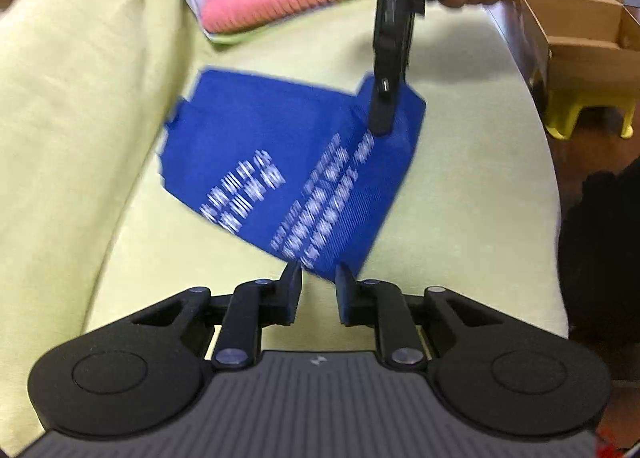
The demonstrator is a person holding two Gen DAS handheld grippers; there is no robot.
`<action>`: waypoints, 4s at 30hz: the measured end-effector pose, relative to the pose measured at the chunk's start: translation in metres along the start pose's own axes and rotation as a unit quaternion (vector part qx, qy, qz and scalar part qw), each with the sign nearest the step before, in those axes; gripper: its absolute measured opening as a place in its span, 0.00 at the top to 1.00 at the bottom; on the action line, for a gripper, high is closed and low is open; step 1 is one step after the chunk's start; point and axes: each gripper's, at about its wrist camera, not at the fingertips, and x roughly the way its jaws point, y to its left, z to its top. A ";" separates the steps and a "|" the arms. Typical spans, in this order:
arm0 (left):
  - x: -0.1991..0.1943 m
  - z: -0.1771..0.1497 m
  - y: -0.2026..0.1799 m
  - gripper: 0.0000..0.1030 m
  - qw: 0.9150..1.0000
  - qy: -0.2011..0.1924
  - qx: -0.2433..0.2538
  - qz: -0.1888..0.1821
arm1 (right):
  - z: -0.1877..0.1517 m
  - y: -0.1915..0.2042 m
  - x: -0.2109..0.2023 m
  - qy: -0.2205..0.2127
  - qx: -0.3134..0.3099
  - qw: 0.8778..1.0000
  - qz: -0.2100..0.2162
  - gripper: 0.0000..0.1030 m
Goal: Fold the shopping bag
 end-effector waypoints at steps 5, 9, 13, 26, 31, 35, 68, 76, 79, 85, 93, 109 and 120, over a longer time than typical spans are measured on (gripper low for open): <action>0.007 0.021 -0.004 0.80 1.000 -0.020 -0.005 0.007 | -0.001 0.004 0.002 -0.003 -0.007 1.000 -0.011 0.82; 0.025 0.028 -0.010 0.79 1.000 -0.016 -0.015 0.006 | -0.002 0.006 0.002 -0.010 -0.011 1.000 -0.019 0.82; 0.040 0.022 -0.011 0.80 0.999 -0.009 -0.043 0.005 | -0.010 0.010 0.003 -0.034 -0.021 0.999 -0.032 0.82; 0.054 0.024 -0.015 0.93 0.998 -0.008 -0.061 0.009 | -0.067 0.016 0.004 -0.195 -0.015 0.979 -0.058 0.81; 0.057 0.026 -0.015 1.00 0.998 -0.004 -0.059 0.007 | -0.063 0.015 0.003 -0.193 -0.005 0.980 -0.054 0.81; 0.057 0.026 -0.013 1.00 0.998 -0.003 -0.057 -0.003 | -0.056 0.032 -0.001 -0.179 -0.012 0.979 -0.101 0.75; 0.056 0.029 -0.015 1.00 0.994 -0.001 -0.107 0.017 | -0.064 0.096 0.047 -0.163 -0.239 0.900 -0.326 0.98; 0.052 0.028 -0.019 1.00 0.991 0.011 -0.132 0.032 | -0.062 0.088 0.040 -0.171 -0.213 0.914 -0.300 0.98; 0.052 0.031 -0.021 1.00 0.990 0.018 -0.131 0.038 | -0.060 0.087 0.040 -0.168 -0.212 0.915 -0.298 0.98; 0.052 0.035 -0.023 1.00 0.990 0.026 -0.129 0.045 | -0.061 0.086 0.038 -0.171 -0.207 0.917 -0.295 0.98; 0.051 0.036 -0.027 1.00 0.991 0.028 -0.116 0.054 | -0.061 0.084 0.037 -0.173 -0.204 0.920 -0.288 0.98; 0.053 -0.023 -0.105 0.51 0.922 0.019 0.327 0.208 | -0.064 0.078 0.031 -0.189 -0.194 0.926 -0.263 0.98; 0.074 -0.015 -0.060 0.66 0.934 -0.008 0.339 0.115 | -0.067 0.075 0.030 -0.199 -0.195 0.927 -0.252 0.98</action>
